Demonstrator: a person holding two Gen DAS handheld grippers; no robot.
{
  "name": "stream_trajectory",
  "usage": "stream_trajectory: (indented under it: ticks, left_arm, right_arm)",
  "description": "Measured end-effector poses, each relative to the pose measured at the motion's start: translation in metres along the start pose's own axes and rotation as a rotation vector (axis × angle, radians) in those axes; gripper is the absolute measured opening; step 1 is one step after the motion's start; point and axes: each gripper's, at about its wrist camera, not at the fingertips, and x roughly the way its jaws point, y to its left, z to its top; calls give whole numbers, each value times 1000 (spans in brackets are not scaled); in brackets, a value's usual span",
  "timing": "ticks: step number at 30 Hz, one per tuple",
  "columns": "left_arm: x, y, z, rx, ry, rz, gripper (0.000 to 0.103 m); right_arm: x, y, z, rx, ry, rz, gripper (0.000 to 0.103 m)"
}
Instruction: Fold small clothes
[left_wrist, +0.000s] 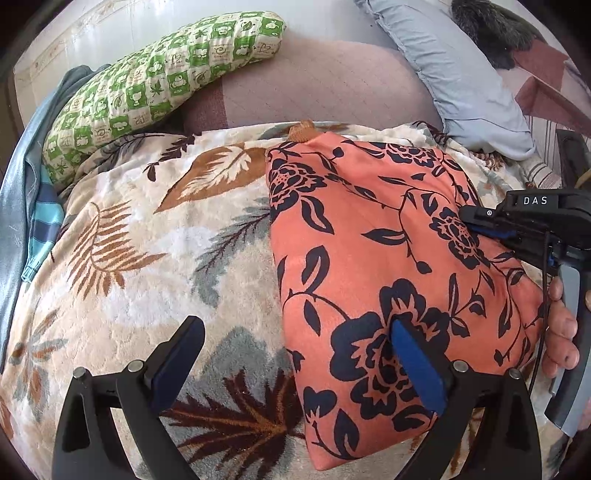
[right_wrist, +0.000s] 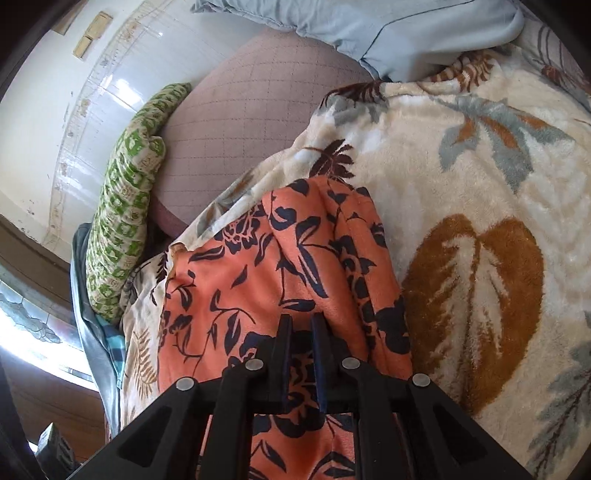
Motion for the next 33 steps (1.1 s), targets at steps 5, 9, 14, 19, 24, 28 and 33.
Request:
stream_trajectory:
  ticks: [5,9,14,19,24,28,33]
  left_arm:
    - [-3,-3,-1,8,-9,21,101]
    - [-4,-5,-1,12,-11,34,101]
    - [-3,-9,-4,29,-13,52,101]
    - [-2,-11,-5,42,-13,63,101]
    - [-15,-9,1,25,-48,66,101]
    - [-45,1,18,0,-144,80,101]
    - [-85,26,38,-45,-281,155,101]
  right_arm:
    - [-12,10,-6,-32,-4,-12,14]
    - [-23,25,-17,-77,6,-12,14]
    - [-25,27,-30,-97,72,-73,14]
    - [-24,5,-35,-46,120,-50,13]
    - [-29,-1,-36,-39,128,-29,13]
    - [-27,2,-35,-56,127,-34,13]
    - [-25,6,-36,-81,122,-55,13]
